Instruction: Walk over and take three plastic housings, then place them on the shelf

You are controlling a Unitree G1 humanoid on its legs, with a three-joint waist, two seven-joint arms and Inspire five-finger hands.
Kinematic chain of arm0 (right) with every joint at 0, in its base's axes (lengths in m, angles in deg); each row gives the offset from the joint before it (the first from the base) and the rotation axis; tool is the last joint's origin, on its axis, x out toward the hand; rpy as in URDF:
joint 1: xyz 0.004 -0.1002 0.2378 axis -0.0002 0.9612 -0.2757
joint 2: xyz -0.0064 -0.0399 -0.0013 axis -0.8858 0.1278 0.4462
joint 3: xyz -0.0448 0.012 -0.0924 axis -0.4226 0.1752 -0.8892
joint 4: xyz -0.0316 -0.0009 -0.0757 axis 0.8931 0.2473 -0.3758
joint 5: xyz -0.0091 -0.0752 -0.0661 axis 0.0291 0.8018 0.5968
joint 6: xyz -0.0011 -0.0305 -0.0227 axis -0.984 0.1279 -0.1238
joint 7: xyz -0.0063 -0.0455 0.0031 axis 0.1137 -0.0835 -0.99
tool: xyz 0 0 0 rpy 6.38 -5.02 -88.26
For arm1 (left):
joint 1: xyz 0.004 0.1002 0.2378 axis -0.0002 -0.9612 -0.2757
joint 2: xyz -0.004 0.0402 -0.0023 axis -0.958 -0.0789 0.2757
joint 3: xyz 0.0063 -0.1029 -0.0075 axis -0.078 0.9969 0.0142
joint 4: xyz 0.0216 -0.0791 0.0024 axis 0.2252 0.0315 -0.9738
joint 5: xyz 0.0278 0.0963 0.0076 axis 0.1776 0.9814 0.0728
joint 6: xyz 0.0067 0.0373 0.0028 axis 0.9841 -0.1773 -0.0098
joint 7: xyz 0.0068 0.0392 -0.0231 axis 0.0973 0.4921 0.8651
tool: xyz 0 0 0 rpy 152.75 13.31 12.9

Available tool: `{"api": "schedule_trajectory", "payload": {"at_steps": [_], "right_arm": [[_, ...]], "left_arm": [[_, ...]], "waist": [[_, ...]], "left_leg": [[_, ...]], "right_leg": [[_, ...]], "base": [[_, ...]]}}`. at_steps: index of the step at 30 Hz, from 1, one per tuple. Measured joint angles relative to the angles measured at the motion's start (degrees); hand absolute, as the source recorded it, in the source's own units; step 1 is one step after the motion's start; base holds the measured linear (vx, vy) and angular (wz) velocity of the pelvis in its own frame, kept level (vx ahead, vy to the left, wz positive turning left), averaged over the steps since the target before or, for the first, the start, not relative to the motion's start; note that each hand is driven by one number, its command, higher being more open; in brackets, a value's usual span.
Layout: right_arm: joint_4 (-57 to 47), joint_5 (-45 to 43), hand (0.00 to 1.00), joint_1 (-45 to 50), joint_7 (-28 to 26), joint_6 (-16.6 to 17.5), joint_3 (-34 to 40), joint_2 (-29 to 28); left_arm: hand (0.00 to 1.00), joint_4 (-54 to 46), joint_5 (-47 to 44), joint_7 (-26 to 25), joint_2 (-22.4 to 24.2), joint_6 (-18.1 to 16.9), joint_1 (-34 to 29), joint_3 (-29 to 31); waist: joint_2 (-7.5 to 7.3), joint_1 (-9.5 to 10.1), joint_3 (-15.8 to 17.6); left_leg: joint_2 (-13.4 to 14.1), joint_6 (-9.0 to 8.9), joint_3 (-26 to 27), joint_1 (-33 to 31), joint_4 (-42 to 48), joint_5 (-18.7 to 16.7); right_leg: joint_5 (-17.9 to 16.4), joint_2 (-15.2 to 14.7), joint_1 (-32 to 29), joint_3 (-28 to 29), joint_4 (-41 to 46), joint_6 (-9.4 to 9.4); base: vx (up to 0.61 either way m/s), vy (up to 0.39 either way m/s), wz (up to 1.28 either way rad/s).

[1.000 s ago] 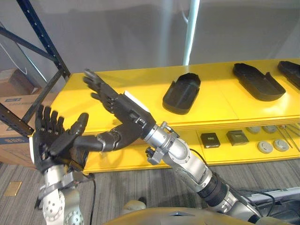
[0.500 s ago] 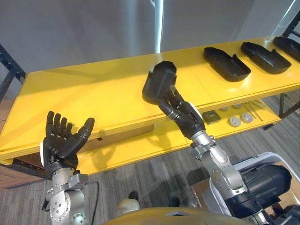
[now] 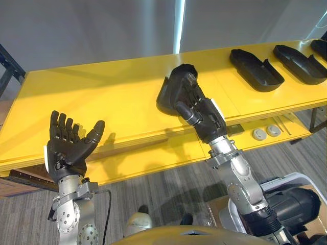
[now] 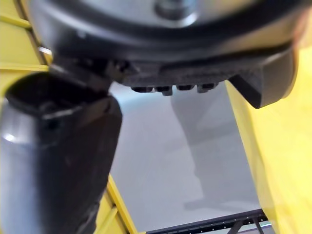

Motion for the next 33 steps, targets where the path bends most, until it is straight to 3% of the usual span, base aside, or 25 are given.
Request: {"api": "schedule_trajectory", "payload": {"at_steps": [8,10,13,15,19,27,33], "right_arm": [[0.0,-0.3,1.0,-1.2,-0.3,0.1,-0.1,-0.2],[0.2,-5.3,1.0,-1.2,-1.6,0.2,-0.1,-1.1],[1.3,-23.6,1.0,-1.2,-6.9,1.3,-0.1,-3.8],[2.4,-39.9,1.0,-1.4,-13.2,2.3,-0.3,-7.1],[4.2,-53.2,1.0,-2.0,-17.8,5.1,-2.8,-10.9],[6.6,-69.6,1.0,-1.9,-23.7,-0.8,-6.7,-12.6],[7.9,-69.8,1.0,-0.4,-23.8,-3.2,-7.0,-12.6]], "left_arm": [[1.0,-0.9,0.0,0.0,0.0,0.0,0.4,0.4],[1.0,-0.9,0.0,0.0,0.0,0.0,0.3,0.4],[1.0,-0.9,0.0,0.2,0.1,-0.3,0.3,0.4],[1.0,-0.9,0.0,0.7,0.3,-0.6,0.4,0.4],[1.0,-0.8,0.0,1.8,1.6,-1.1,0.4,0.6],[1.0,1.1,0.0,1.9,2.2,-1.6,0.4,0.9],[1.0,1.1,0.0,2.1,2.3,-1.6,0.4,0.9]], "waist": [[-0.16,0.08,0.1],[-0.16,0.09,0.1],[-0.16,0.16,0.1],[-0.14,0.21,0.1],[-0.02,0.16,0.2],[0.15,0.16,0.3],[0.21,0.15,0.2]], "left_leg": [[-0.2,0.19,0.0,0.0,-0.1,-0.1],[-0.2,0.19,0.0,0.0,-0.1,-0.1],[-0.2,0.19,0.0,0.1,-0.1,-0.1],[-0.2,0.19,0.0,0.3,-0.1,-0.1],[-0.2,0.19,0.0,0.9,-0.3,-0.1],[-0.3,0.19,0.2,0.9,-0.5,-0.1],[-0.3,0.2,0.2,0.9,-0.5,-0.1]], "right_leg": [[0.0,-0.2,0.0,0.0,0.0,0.06],[0.0,-0.2,0.0,0.0,0.0,0.06],[0.0,-0.2,0.1,0.0,0.0,0.06],[0.0,-0.2,0.2,0.0,0.0,0.06],[-0.2,-0.3,0.7,0.0,0.0,0.19],[-0.3,-0.3,0.6,0.0,-0.1,0.19],[-0.3,-0.3,0.6,0.0,-0.1,0.19]], "base": [[0.02,0.05,0.01],[0.01,0.017,0.0],[0.01,0.035,0.0],[0.0,0.036,0.0],[0.0,0.035,-0.01],[0.0,0.013,0.0],[0.0,0.0,0.0]]}}
